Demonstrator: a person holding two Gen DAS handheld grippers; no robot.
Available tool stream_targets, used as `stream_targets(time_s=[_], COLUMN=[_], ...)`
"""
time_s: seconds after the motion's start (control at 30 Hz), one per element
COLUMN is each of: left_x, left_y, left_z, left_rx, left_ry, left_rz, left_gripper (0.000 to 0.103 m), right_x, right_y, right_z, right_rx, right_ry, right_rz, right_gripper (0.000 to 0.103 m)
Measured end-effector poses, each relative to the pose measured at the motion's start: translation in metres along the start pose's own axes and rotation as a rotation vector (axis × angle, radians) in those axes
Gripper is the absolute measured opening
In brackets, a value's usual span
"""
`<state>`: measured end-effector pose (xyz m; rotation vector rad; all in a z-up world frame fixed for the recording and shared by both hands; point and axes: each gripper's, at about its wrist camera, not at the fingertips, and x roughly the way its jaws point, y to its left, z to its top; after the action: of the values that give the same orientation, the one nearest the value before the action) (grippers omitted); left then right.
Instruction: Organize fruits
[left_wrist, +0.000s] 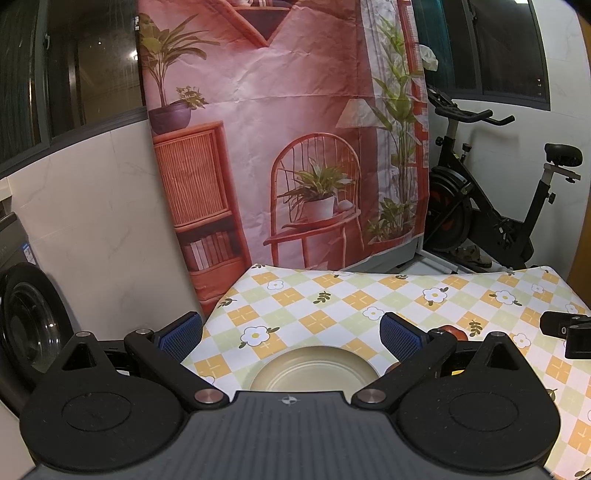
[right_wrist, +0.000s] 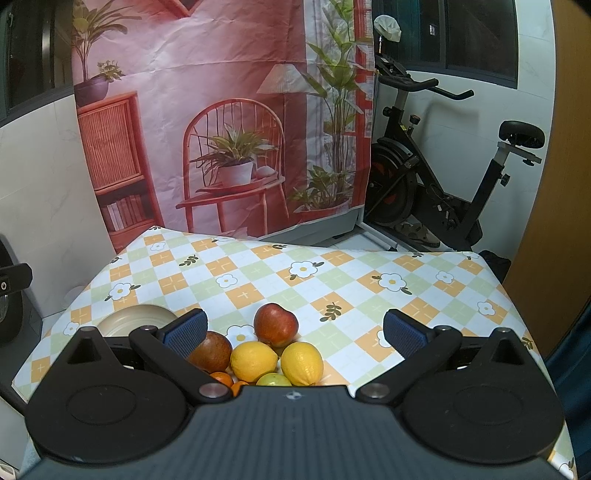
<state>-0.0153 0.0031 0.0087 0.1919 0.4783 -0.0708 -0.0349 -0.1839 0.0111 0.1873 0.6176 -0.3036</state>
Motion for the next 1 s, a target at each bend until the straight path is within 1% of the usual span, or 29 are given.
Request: stream_targets(time_s=[0.37, 0.43, 0.53, 0.6, 0.7, 0.8, 0.87, 0.93, 1.0], left_x=[0.001, 0.005, 0.013, 0.02, 0.031, 0.04, 0.047, 0.054, 0.062], left_y=[-0.001, -0.003, -0.007, -0.007, -0.005, -0.005, -0.005, -0.005, -0.008], left_z=[0.0, 0.0, 0.0, 0.003, 0.004, 0.0, -0.004, -0.009, -0.012], left_rx=[-0.013, -0.013, 0.009, 0.005, -0.032, -0.062, -0.093, -0.124, -0.142], left_ry=[0.003, 0.006, -0.015, -0.008, -0.001, -0.02, -0.029, -0.026, -0.023], left_rz=[-0.004, 0.002, 0.013, 0.006, -0.034, -0.088, -0.152, -0.198, -0.22], left_gripper=[0.103, 0.103, 0.1, 0.099, 0.099, 0.093, 0.092, 0.092, 0.091], right_x=[0.0, 0.001, 0.007, 0.014, 0.028, 0.046, 0.057, 0.068, 0.078], right_y=[0.0, 0.0, -0.002, -0.005, -0.014, -0.026, -0.035, -0.041, -0.047], right_z=[0.0, 0.001, 0.002, 0.002, -0.002, -0.005, -0.006, -0.008, -0.011], right_rx=[0.002, 0.005, 0.005, -0.004, -0.003, 0.032, 0.055, 0.058, 0.062], right_ry=[0.0, -0.002, -0.009, -0.025, -0.028, -0.011, 0.015, 0.045, 0.069], right_rz=[0.005, 0.025, 0.051, 0.074, 0.092, 0.093, 0.087, 0.101, 0.128], right_gripper=[0.103, 0.103, 0.103, 0.103, 0.103, 0.103, 0.103, 0.103, 0.103])
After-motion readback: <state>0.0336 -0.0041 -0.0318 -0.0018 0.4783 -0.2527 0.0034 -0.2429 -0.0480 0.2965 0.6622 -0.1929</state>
